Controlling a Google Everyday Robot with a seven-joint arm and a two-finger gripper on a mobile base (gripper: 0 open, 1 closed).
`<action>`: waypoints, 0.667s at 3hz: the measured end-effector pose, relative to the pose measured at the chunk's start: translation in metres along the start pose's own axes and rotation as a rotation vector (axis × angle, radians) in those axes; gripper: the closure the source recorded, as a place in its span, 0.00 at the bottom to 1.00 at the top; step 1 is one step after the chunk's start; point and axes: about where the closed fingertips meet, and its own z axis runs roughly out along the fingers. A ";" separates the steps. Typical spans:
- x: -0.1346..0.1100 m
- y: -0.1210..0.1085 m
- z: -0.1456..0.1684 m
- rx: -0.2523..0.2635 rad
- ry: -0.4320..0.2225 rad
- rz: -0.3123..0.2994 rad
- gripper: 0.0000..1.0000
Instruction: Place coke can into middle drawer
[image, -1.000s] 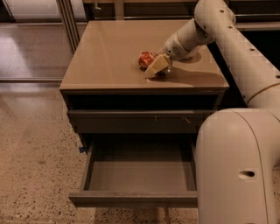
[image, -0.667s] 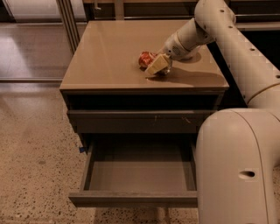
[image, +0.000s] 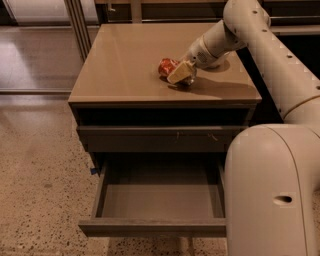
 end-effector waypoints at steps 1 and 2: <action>0.000 0.000 0.000 0.000 0.000 0.000 1.00; -0.005 0.000 -0.005 0.000 0.000 0.000 1.00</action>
Offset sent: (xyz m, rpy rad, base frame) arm -0.0259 0.0007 0.0263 0.1651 -0.0111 0.1287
